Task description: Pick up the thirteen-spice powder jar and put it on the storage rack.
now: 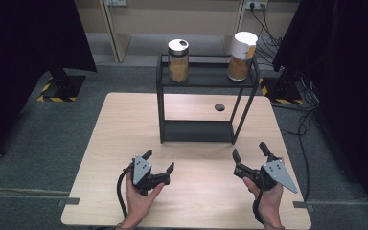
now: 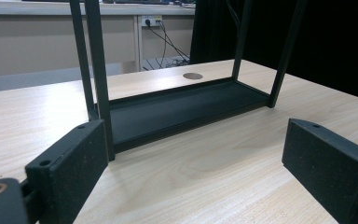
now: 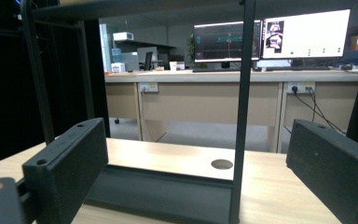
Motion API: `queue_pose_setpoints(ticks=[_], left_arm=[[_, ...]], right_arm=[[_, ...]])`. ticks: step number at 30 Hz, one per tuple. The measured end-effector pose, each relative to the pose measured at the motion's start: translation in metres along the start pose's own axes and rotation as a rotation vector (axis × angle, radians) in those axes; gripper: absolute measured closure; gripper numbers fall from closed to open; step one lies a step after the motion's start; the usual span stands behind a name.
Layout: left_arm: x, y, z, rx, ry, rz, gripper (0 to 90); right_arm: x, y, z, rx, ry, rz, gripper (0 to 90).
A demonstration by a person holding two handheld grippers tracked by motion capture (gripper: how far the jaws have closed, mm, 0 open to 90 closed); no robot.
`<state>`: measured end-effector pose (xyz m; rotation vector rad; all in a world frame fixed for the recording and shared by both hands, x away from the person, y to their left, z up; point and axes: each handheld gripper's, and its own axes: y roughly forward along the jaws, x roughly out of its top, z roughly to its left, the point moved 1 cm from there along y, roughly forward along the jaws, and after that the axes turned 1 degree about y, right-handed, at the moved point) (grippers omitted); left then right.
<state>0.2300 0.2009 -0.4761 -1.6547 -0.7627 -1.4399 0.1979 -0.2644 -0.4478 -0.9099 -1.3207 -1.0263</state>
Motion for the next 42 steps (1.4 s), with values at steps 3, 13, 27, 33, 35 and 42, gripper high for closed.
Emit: queue_pose_setpoints(ticks=[3, 13, 27, 33, 35, 42], left_arm=[[0.000, 0.000, 0.000, 0.000, 0.000, 0.002, 6.0], [0.000, 0.000, -0.001, 0.000, 0.004, 0.008, 6.0], [0.000, 0.000, 0.000, -0.001, 0.003, 0.007, 6.0], [0.000, 0.000, 0.000, -0.002, 0.004, 0.008, 6.0], [0.000, 0.000, 0.000, -0.003, 0.003, 0.008, 6.0], [-0.001, 0.000, 0.001, -0.004, 0.002, 0.009, 6.0]], right_arm=[[-0.005, -0.001, -0.002, -0.007, 0.013, 0.015, 6.7], [-0.021, 0.000, -0.009, -0.028, 0.031, 0.088, 6.6], [-0.035, 0.001, -0.011, -0.047, 0.044, 0.166, 6.3], [-0.037, 0.002, -0.009, -0.066, 0.041, 0.208, 6.2], [-0.037, 0.002, -0.009, -0.069, 0.040, 0.216, 6.2], [-0.039, 0.003, -0.008, -0.082, 0.042, 0.240, 6.2]])
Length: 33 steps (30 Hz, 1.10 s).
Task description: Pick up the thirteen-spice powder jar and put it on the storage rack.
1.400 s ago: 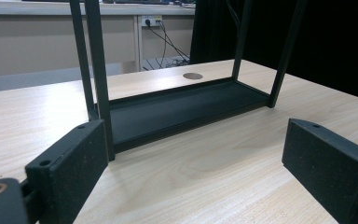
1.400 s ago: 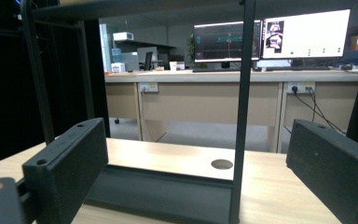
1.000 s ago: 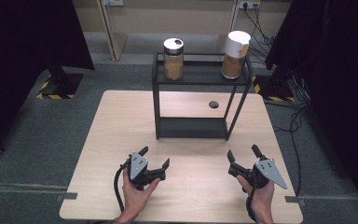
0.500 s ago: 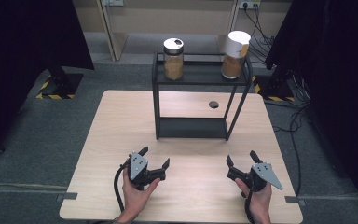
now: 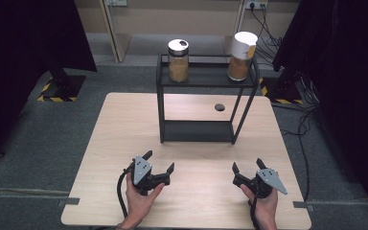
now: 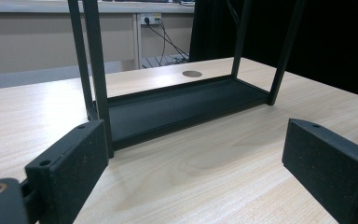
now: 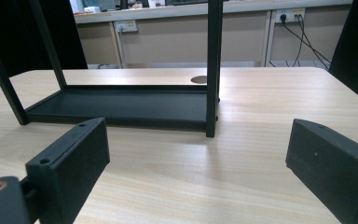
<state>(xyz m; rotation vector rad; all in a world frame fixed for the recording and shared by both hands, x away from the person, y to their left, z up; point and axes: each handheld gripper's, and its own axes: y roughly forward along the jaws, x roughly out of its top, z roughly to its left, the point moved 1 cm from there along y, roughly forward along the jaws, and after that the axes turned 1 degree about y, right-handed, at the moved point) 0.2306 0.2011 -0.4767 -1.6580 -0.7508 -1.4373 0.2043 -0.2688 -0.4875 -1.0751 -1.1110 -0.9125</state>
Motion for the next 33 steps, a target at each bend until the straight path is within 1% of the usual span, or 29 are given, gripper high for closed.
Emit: queue_pose_setpoints(ticks=[11, 20, 27, 33], left_arm=[[-0.0005, 0.0001, 0.0005, -0.002, -0.004, 0.000, 5.9], [-0.0005, 0.0002, 0.0006, -0.003, -0.006, 0.000, 6.0], [-0.0002, -0.0002, 0.0002, -0.003, -0.005, -0.001, 5.9], [-0.0004, 0.0005, 0.0000, -0.004, -0.004, 0.001, 5.9]], right_arm=[[-0.0021, 0.0034, 0.0024, 0.000, -0.013, 0.026, 6.2], [-0.0056, 0.0068, 0.0014, 0.004, -0.008, 0.050, 6.3], [-0.0059, 0.0069, 0.0008, 0.003, -0.001, 0.047, 6.3], [-0.0065, 0.0066, 0.0011, 0.006, -0.008, 0.044, 6.4]])
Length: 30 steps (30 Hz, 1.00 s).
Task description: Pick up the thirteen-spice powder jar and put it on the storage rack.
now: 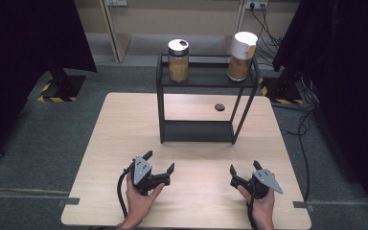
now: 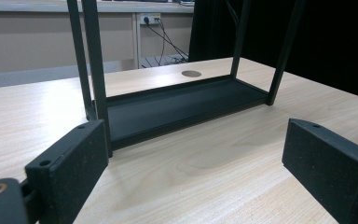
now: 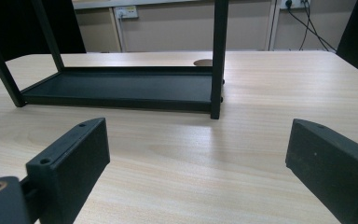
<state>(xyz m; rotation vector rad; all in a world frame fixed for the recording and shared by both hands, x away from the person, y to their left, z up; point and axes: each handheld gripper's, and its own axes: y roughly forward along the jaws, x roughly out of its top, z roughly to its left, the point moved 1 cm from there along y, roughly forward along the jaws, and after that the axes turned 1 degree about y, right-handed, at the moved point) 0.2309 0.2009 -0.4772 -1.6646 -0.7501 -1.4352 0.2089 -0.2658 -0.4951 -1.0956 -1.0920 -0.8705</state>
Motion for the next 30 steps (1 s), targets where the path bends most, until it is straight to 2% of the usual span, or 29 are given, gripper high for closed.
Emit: queue_pose_setpoints(ticks=[30], left_arm=[[0.0006, 0.0003, 0.0000, 0.001, 0.003, -0.004, 5.9]], right_arm=[[-0.0001, 0.0000, -0.0013, 0.010, -0.005, 0.000, 6.4]])
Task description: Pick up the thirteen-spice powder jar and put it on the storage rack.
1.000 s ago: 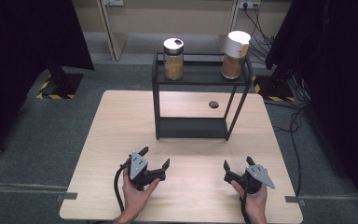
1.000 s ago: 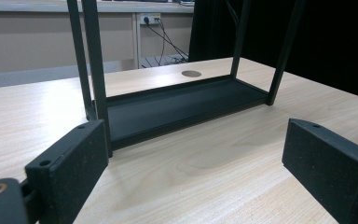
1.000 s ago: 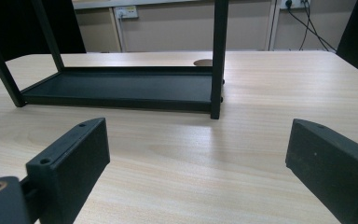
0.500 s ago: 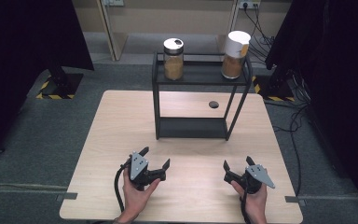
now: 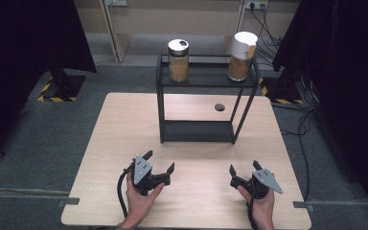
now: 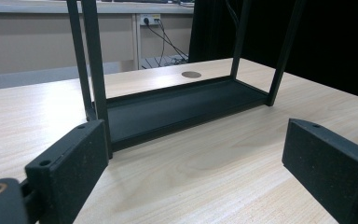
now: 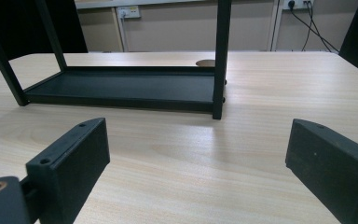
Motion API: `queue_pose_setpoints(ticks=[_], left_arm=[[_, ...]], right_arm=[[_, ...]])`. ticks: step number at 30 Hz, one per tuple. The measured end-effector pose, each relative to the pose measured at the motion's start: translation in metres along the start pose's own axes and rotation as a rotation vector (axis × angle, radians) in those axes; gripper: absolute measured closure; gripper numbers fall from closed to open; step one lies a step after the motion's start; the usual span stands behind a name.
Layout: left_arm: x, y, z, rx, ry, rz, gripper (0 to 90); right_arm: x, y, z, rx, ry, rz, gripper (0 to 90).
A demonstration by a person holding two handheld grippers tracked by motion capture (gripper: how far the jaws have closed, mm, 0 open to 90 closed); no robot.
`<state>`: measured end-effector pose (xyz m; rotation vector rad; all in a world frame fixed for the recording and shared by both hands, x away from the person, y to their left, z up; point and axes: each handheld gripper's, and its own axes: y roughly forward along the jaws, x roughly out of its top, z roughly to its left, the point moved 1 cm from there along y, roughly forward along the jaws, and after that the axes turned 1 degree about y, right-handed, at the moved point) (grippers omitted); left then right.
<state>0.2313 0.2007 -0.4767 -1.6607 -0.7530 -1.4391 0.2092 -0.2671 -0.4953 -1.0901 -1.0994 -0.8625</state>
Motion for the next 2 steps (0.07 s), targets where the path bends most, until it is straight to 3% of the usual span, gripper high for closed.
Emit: queue_pose_setpoints(ticks=[2], left_arm=[[0.0001, 0.0001, 0.0002, 0.000, -0.001, 0.000, 5.9]], right_arm=[[0.0001, 0.0000, -0.0002, 0.001, 0.001, 0.000, 6.4]])
